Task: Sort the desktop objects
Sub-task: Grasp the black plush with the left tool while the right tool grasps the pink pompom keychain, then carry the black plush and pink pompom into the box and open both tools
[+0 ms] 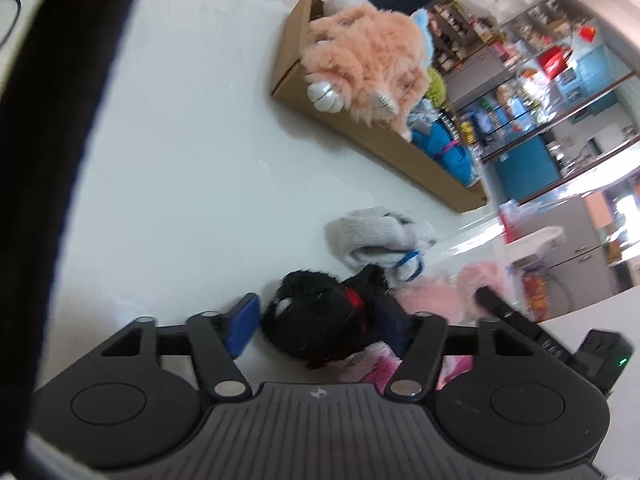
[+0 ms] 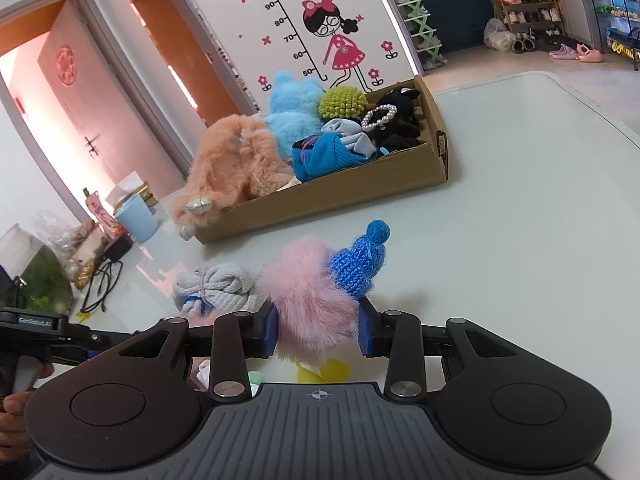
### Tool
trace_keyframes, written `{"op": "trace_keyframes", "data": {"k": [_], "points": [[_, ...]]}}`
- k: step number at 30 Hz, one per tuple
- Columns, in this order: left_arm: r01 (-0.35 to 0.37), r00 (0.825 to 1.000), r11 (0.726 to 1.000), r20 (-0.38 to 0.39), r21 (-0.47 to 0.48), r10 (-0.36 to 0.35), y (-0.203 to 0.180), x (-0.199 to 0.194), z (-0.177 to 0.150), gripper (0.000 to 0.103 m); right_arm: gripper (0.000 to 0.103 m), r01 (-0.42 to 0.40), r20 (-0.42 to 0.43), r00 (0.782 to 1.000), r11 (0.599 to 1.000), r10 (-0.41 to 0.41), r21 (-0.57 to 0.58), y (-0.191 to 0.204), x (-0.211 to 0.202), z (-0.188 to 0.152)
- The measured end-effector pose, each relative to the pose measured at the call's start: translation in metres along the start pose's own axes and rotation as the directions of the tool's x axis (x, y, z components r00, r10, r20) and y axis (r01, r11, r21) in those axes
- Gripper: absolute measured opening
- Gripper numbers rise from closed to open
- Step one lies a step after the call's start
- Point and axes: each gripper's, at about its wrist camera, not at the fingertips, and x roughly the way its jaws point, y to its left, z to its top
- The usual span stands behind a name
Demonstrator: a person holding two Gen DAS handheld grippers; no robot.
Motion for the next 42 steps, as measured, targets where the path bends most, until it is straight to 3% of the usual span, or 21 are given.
{"op": "trace_keyframes", "data": {"k": [3,5,14,21,28,36,42], "points": [[0.001,1.000,1.000,-0.014,0.010,-0.001,-0.005,0.006,0.004,0.062,0.044,-0.001,-0.003,1.000,1.000,0.001,-0.002,0.001,0.001,0.000],[-0.002,0.999,0.999,-0.037,0.038,0.003,-0.011,0.011,0.004,0.050,0.044,-0.001,-0.004,1.000,1.000,0.001,-0.003,0.001,0.002,0.000],[-0.010,1.000,0.997,-0.027,0.077,0.012,-0.023,0.007,-0.003,0.030,0.043,-0.011,0.010,1.000,1.000,0.011,0.001,0.002,0.000,0.000],[-0.035,0.999,0.998,0.037,0.055,0.033,-0.016,-0.015,-0.001,0.027,0.043,-0.014,0.024,1.000,1.000,0.014,0.004,0.002,-0.003,0.001],[-0.007,0.992,0.999,0.128,0.046,0.001,-0.022,-0.047,0.006,0.026,0.042,-0.022,0.048,0.999,1.000,0.022,-0.006,0.005,-0.008,0.006],[-0.022,0.961,0.993,0.277,0.117,-0.012,-0.046,-0.095,0.023,0.026,0.042,0.001,0.115,0.993,0.998,0.007,-0.070,0.020,-0.042,0.037],[-0.025,0.941,0.984,0.337,0.179,-0.037,-0.073,-0.107,0.046,0.026,0.042,0.017,0.179,0.984,0.990,0.008,-0.139,0.036,-0.072,0.080]]}}
